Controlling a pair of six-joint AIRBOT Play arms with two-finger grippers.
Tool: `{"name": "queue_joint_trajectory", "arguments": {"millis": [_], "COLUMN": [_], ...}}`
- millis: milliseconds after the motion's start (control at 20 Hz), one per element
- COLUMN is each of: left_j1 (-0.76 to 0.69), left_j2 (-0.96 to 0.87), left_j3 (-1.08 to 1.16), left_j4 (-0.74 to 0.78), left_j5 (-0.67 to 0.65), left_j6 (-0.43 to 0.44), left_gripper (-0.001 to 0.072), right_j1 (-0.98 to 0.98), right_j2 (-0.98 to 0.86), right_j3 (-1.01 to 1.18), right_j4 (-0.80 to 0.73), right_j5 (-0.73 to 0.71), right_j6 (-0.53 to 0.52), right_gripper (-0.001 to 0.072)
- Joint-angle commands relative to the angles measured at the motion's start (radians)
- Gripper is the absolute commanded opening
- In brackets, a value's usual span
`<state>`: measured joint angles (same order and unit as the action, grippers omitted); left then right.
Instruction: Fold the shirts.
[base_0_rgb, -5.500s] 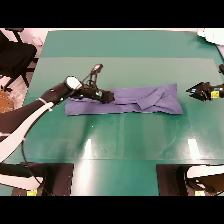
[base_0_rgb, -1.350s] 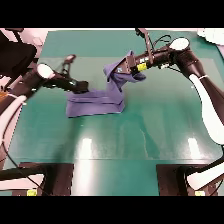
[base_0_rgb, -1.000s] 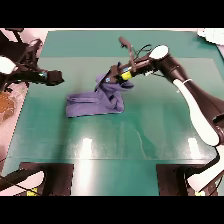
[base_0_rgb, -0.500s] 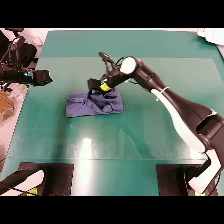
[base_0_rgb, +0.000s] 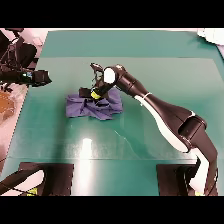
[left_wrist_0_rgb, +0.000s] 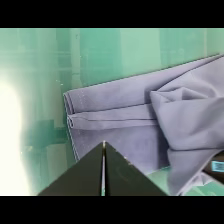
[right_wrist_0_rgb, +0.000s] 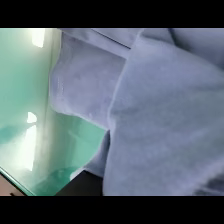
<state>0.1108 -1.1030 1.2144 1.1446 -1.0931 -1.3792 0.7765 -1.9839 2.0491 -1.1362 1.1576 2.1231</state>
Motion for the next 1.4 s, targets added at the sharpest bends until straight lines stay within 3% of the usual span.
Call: {"name": "queue_joint_trajectory", "arguments": {"millis": [0,100,150,200,250,350,450,650,750,850,1000,1100,1250,1350], "left_j1": [0.000,0.000,0.000,0.000,0.000,0.000,0.000,0.000,0.000,0.000,0.000,0.000,0.000,0.000], "left_j2": [0.001,0.001,0.001,0.001,0.001,0.001,0.001,0.001,0.001,0.001,0.001,0.001,0.000,0.000], "left_j3": [0.000,0.000,0.000,0.000,0.000,0.000,0.000,0.000,0.000,0.000,0.000,0.000,0.000,0.000], "left_j4": [0.000,-0.001,0.000,0.000,-0.002,-0.002,-0.002,0.000,0.000,0.001,0.000,0.000,-0.004,-0.004], "left_j5": [-0.010,-0.013,-0.015,-0.018,-0.019,-0.024,-0.027,-0.041,-0.049,-0.062,-0.079,-0.083,-0.128,-0.251], "left_j6": [0.001,0.000,0.001,0.001,0.000,0.000,0.001,0.001,0.006,0.028,0.052,0.052,0.053,0.064], "left_gripper": [0.0024,0.0024,0.0024,0.0024,0.0024,0.0024,0.0024,0.0024,0.0024,0.0024,0.0024,0.0024,0.0024,0.0025], "right_j1": [0.015,0.010,0.010,0.010,0.010,0.010,0.011,-0.038,-0.097,-0.192,-0.365,-0.482,-0.622,-0.675], "right_j2": [-0.023,-0.023,-0.023,-0.023,-0.023,-0.023,-0.021,-0.018,0.008,0.076,0.232,0.329,0.422,0.446], "right_j3": [0.032,0.032,0.032,0.032,0.032,0.032,0.032,0.032,0.032,-0.007,-0.134,-0.232,-0.390,-0.480], "right_j4": [0.045,0.149,0.187,0.224,0.246,0.281,0.290,0.559,0.610,0.558,0.334,0.223,0.228,0.228], "right_j5": [-0.083,-0.138,-0.159,-0.177,-0.196,-0.235,-0.269,-0.326,-0.298,-0.216,-0.024,0.084,0.151,0.189], "right_j6": [0.018,-0.020,-0.052,-0.069,-0.077,-0.083,-0.086,-0.317,-0.404,-0.426,-0.376,-0.397,-0.514,-0.574], "right_gripper": [0.0035,0.0206,0.0348,0.0416,0.0423,0.0530,0.0530,0.0529,0.0529,0.0611,0.0630,0.0632,0.0630,0.0630]}}
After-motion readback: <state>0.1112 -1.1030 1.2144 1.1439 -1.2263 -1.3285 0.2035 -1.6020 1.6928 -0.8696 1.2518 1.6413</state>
